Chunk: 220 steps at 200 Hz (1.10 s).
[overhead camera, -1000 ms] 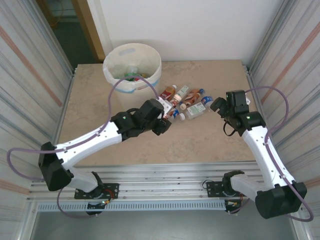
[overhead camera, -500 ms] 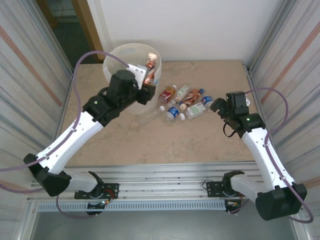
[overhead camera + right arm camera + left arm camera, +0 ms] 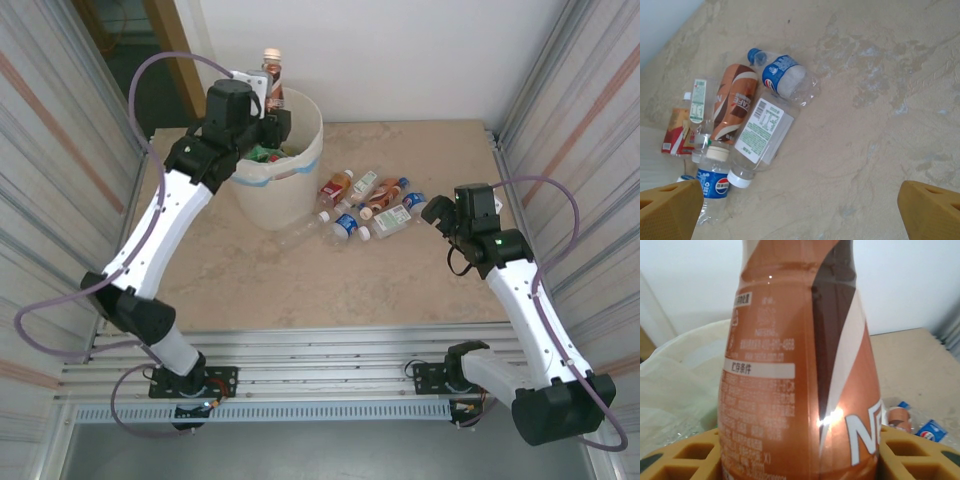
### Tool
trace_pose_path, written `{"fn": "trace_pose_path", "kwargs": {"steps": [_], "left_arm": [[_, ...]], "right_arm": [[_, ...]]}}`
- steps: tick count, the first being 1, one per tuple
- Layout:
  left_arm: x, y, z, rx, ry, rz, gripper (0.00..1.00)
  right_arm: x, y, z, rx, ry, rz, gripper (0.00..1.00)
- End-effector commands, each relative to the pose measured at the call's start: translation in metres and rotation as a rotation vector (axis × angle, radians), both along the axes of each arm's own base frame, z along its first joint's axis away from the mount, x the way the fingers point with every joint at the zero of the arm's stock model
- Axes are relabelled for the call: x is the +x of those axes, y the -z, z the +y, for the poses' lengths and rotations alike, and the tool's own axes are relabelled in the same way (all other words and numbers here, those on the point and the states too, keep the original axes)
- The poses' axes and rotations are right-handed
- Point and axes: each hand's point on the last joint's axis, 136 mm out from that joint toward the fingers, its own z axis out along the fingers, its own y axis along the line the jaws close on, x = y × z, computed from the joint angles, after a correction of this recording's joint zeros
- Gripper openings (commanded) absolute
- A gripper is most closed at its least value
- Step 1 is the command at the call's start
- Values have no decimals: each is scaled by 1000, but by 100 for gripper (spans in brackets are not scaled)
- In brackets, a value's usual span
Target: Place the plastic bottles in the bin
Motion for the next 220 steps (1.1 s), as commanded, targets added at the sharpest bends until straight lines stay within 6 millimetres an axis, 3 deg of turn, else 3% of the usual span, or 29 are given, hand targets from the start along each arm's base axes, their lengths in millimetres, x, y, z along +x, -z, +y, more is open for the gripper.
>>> {"fn": "trace_pose_path", "kwargs": {"steps": [1,58,145,186,220], "left_arm": [[9,-4,11,-11,-31,23,34],[36,29,39,81,-134,109,35],[47,66,64,247,-231,189,41],[49,77,65,267,-232,218,55],[46,76,66,266,-230,221,68]], "right_arm": [[-4,4,-1,12,3,10,98],[-5,6,-1,13,0,17,98],[-4,9,1,16,-4,26,98],[-3,9,1,17,-5,26,98],[-4,10,0,16,-2,28,98]]}}
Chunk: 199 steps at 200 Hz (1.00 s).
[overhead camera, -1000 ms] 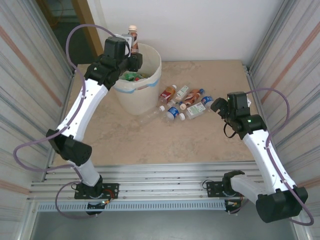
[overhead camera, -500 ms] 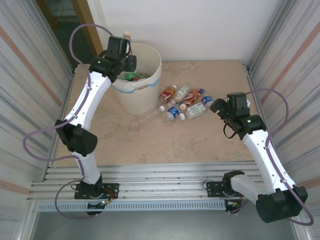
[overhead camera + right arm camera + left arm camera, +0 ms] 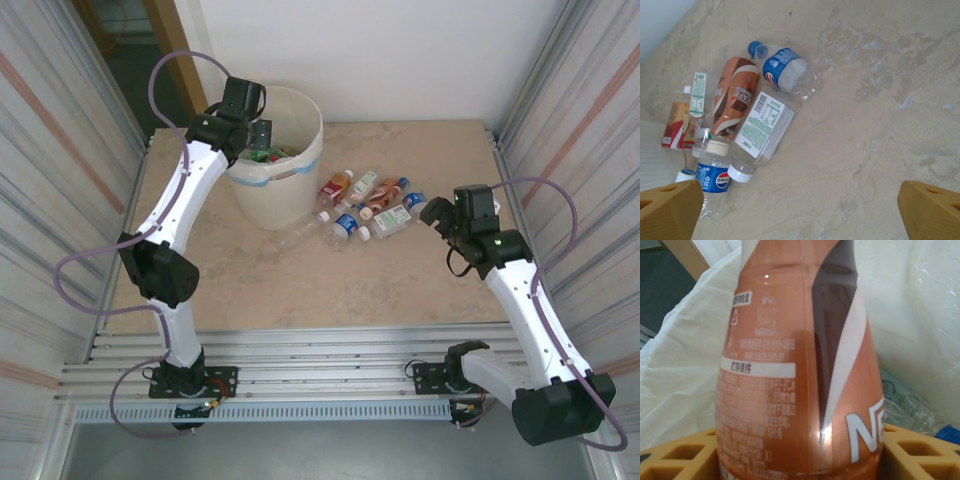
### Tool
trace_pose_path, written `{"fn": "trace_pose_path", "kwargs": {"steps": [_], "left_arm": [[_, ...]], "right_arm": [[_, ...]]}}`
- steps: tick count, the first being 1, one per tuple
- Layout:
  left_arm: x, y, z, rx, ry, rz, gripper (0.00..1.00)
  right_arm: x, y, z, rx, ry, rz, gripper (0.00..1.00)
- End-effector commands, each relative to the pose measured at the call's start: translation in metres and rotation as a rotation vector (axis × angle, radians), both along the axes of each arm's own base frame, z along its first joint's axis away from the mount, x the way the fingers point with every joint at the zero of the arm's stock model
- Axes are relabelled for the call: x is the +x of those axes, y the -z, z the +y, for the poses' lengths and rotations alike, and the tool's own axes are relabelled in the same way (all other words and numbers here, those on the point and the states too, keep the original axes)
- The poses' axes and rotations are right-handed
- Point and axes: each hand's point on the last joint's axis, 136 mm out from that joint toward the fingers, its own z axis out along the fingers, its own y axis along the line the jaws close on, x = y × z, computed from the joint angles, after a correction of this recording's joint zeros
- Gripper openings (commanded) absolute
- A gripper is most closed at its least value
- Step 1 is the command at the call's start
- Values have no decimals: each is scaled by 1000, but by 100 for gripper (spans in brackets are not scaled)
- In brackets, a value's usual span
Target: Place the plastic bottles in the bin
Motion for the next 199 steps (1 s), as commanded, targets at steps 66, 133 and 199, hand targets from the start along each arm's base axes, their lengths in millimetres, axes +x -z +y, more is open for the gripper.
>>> {"fn": "trace_pose_path", "kwargs": {"steps": [66,133,199], "left_arm": [[-9,-31,6,-26,5,-55,80],[-51,-96,-28,-86,127,-231,86],[-131,-92,-71,-44,273,-323,99]], "right_arm": [[-4,3,-4,-2,15,12,98],[-4,0,-8,-33,13,12,98],[-1,1,-12,-50,13,31,98]]}}
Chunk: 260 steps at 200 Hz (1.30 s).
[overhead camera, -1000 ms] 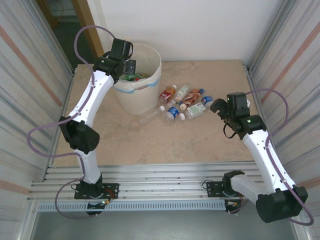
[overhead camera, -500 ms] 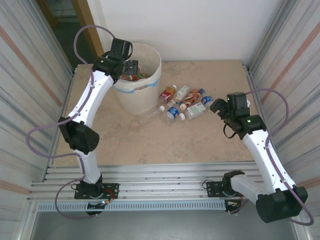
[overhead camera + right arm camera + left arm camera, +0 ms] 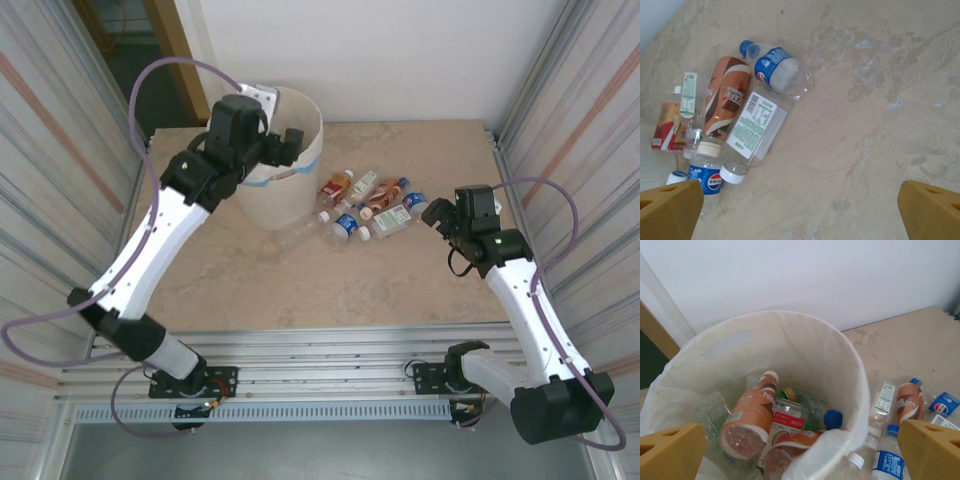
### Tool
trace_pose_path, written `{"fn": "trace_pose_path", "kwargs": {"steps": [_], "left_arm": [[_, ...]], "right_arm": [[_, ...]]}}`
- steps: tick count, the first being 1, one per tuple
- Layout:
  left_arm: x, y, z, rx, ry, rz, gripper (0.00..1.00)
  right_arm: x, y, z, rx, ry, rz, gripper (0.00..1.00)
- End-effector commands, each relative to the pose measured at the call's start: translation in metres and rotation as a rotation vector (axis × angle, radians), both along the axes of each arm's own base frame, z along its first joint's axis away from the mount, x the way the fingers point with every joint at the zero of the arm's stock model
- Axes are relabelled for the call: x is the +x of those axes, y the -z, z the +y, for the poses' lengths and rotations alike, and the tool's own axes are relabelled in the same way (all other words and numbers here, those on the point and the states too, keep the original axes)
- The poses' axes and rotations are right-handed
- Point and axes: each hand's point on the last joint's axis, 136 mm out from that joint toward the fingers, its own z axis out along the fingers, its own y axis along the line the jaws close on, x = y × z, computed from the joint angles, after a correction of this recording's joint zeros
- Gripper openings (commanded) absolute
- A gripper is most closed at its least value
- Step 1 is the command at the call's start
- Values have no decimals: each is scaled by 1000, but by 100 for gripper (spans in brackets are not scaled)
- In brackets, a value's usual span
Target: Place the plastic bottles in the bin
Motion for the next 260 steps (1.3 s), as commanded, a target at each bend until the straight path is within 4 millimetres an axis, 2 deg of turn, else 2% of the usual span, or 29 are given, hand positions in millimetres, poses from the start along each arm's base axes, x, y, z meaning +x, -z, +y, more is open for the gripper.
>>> {"fn": "trace_pose_path", "kwargs": {"steps": [1,32,58,84,106,130,200,260], "left_arm": [[-19,9,-3,43,0,-44,99],[-58,50,-20,69,72,-39,99],[-79,100,-24,51,115,12,99],[-86,155,-26,39,132,94,98],[-86,197,-27,105,130,164,98],[-82,232,-29,174,120,224,98],[-60,288,-33,278,68,321,92],[-44,305,-24,298,27,356,92]], "right_arm": [[1,-4,-6,-33,3,6,98],[3,-2,-7,-34,3,19,98],[7,-1,-6,-27,-2,25,98],[9,-1,-3,-9,-2,21,98],[10,0,-1,-2,-8,25,98],[10,-1,-1,1,-8,23,98],[5,0,-6,-17,7,27,98],[9,6,-3,-7,2,41,98]]}}
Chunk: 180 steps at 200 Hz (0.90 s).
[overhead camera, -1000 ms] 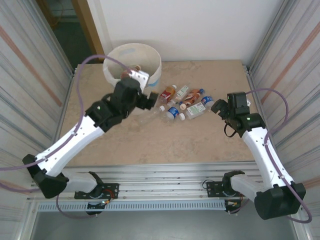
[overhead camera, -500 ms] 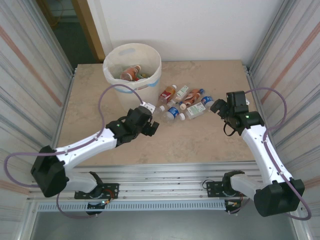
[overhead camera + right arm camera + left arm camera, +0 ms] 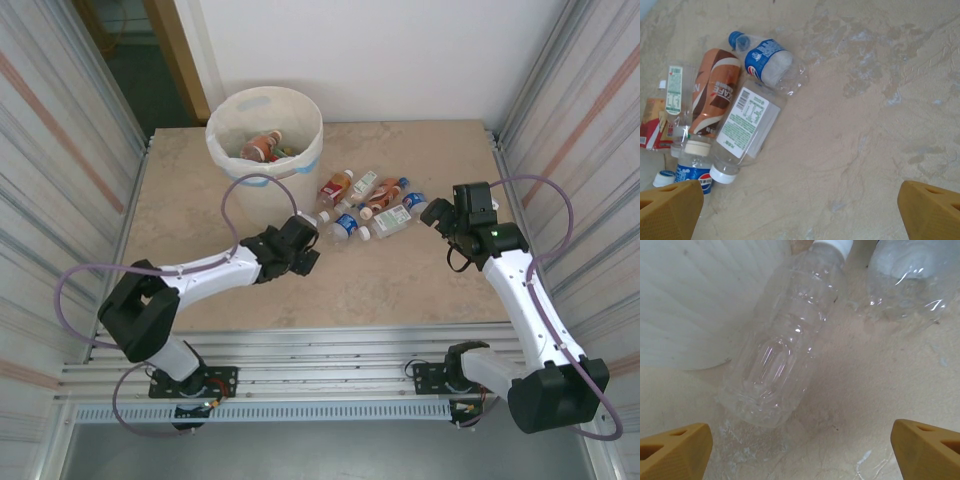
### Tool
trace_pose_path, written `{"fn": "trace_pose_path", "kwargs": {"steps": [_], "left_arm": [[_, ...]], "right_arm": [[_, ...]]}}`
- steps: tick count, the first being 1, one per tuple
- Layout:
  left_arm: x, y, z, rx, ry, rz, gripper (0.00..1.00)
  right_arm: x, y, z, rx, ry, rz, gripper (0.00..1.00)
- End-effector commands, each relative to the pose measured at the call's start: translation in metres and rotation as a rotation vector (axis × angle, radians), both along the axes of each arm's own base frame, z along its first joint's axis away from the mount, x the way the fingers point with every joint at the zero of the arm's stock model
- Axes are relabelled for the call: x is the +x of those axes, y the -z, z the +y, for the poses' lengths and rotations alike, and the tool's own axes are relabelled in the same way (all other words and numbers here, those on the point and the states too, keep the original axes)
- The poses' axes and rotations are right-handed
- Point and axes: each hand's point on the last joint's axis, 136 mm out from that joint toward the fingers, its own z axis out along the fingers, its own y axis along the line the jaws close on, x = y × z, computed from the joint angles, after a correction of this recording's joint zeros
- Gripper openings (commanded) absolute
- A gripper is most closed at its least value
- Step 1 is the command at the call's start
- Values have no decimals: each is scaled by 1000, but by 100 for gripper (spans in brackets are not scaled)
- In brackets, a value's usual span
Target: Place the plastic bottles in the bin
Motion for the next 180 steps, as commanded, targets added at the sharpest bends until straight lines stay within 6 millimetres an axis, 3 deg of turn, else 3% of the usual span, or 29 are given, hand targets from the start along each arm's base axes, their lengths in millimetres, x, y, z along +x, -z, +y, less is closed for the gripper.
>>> {"fn": "trace_pose_path", "kwargs": {"steps": [1,180], "left_arm": [[18,-13,0,-32,-46,-47,92],[58,37,-7,123,-25,34,89]], "right_arm": [[3,-6,-3,-4,9,-7,98],[7,0,-2,-6,6,7,98]]}}
